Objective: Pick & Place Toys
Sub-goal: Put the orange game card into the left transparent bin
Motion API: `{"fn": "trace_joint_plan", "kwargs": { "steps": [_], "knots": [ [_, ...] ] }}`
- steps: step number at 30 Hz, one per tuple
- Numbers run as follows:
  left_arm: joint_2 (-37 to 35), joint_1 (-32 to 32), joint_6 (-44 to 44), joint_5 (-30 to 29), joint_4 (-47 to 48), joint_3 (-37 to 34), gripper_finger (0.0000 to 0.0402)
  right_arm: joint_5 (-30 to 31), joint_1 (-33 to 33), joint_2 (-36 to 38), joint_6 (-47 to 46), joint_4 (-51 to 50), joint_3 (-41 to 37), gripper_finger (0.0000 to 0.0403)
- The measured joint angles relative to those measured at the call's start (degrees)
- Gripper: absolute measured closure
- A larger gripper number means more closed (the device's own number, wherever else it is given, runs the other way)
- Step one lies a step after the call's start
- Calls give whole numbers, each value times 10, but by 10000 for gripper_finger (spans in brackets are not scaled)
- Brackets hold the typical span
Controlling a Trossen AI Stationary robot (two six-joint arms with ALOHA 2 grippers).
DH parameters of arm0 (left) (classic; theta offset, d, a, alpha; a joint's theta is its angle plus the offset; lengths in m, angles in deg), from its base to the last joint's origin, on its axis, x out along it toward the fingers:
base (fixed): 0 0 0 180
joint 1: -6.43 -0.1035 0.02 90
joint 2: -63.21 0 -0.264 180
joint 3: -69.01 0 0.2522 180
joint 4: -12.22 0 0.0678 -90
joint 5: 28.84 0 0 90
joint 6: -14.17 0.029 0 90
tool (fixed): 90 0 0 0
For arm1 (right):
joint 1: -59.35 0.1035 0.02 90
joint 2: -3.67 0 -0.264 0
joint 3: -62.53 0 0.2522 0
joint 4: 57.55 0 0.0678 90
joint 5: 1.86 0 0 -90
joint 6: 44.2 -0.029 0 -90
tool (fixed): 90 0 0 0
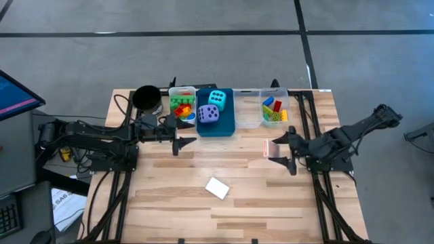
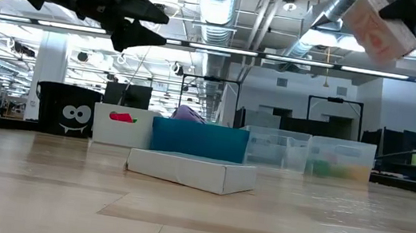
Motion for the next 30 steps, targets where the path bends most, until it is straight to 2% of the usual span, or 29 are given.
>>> {"fn": "trace_joint_plan", "kwargs": {
  "steps": [5,10,21,30],
  "knots": [
    [0,0,-4,-6,-2,0,103,-17,0,72,17,132,-115,86],
    [0,0,-14,-6,-2,0,103,-19,0,106,19,209,-190,86],
    [0,0,-14,-17,-2,0,103,-16,-1,137,52,245,-238,85],
    [0,0,-26,-30,-2,0,103,-37,-43,183,85,316,-294,85]
  ]
}}
